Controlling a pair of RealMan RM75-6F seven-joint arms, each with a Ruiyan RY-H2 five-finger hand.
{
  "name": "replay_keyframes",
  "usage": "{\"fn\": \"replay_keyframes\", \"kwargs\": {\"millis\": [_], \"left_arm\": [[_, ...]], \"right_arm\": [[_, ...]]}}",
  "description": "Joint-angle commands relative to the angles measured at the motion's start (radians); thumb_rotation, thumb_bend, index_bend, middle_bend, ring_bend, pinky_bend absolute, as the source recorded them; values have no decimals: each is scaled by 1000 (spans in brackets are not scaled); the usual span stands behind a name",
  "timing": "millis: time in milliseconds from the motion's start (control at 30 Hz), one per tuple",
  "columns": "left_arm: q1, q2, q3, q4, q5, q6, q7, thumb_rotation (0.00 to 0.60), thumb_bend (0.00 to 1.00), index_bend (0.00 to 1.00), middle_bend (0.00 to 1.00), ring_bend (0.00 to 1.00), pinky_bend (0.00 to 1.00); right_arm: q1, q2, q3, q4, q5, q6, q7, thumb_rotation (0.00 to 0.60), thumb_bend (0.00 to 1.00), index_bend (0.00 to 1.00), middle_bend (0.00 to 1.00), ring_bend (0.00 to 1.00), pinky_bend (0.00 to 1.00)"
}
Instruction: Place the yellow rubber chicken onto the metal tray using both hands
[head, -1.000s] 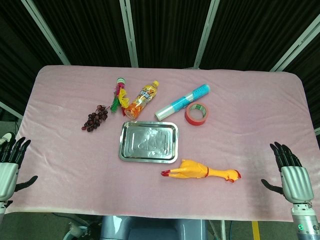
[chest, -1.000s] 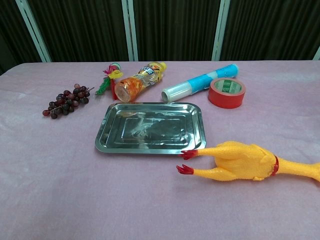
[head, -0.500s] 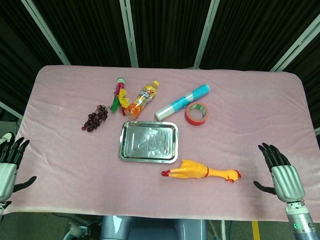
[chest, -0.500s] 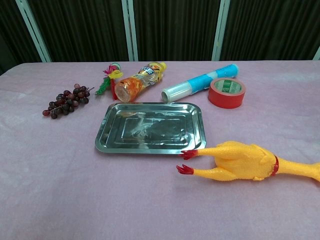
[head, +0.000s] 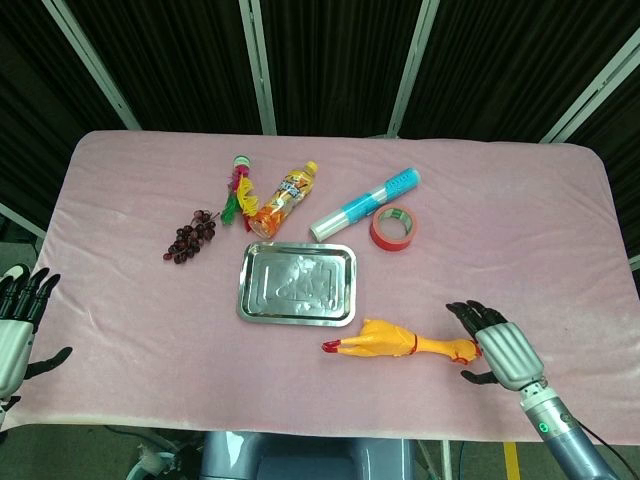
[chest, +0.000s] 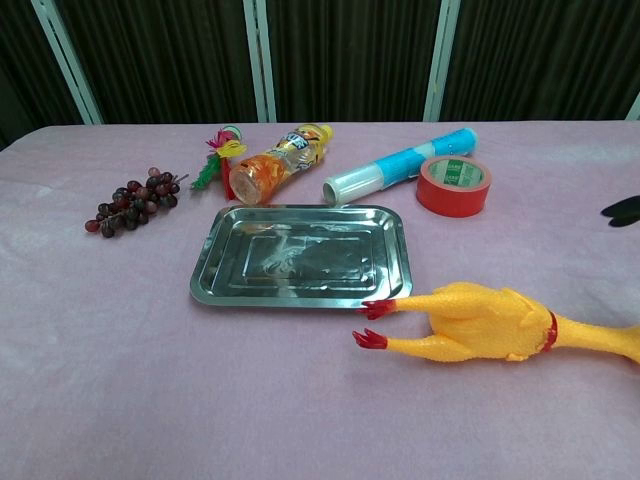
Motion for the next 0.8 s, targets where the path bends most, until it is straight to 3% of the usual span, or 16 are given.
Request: {"fn": "replay_keyframes", "kwargs": {"millis": [33, 800], "left_arm": [[-9, 7, -5, -9, 1, -8, 6, 600, 0, 39, 22, 0, 0], [-22, 7, -2, -15, -6, -32, 10, 600, 0, 1, 12, 0, 0]], "right_arm": [[45, -36, -4, 24, 21, -65, -8, 600, 24, 158, 185, 148, 230], [112, -159, 9, 150, 88, -124, 39, 600, 65, 401, 302, 270, 364]]}}
